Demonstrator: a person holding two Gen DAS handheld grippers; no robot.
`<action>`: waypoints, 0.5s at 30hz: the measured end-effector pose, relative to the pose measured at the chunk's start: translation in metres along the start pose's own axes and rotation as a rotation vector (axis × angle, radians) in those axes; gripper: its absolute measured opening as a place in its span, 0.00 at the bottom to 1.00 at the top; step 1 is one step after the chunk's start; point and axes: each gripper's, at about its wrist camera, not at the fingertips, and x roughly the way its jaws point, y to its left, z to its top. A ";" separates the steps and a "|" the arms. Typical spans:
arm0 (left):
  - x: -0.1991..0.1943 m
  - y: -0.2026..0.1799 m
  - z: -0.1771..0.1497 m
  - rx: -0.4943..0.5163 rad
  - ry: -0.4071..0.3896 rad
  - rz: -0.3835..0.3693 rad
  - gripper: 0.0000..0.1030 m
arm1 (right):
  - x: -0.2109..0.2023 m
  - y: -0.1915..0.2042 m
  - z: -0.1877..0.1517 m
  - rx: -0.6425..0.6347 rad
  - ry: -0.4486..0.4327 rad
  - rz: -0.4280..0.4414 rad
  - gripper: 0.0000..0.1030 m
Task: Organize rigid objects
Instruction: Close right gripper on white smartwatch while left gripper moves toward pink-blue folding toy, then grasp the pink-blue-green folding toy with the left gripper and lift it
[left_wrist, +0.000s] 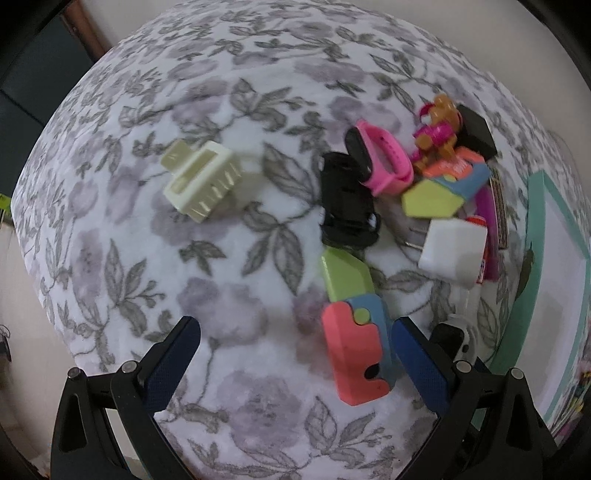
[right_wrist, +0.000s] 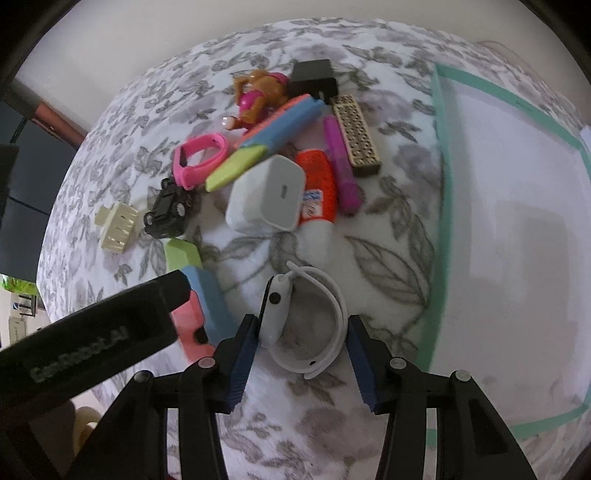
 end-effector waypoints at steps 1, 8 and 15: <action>0.001 -0.005 0.000 0.007 0.001 -0.001 1.00 | -0.001 -0.002 -0.002 0.007 0.004 0.001 0.50; 0.014 -0.037 -0.005 0.059 0.012 0.001 0.86 | -0.001 -0.009 -0.006 0.034 0.019 0.015 0.50; 0.016 -0.059 -0.009 0.088 0.005 -0.047 0.69 | -0.006 -0.009 -0.009 0.012 0.019 -0.004 0.50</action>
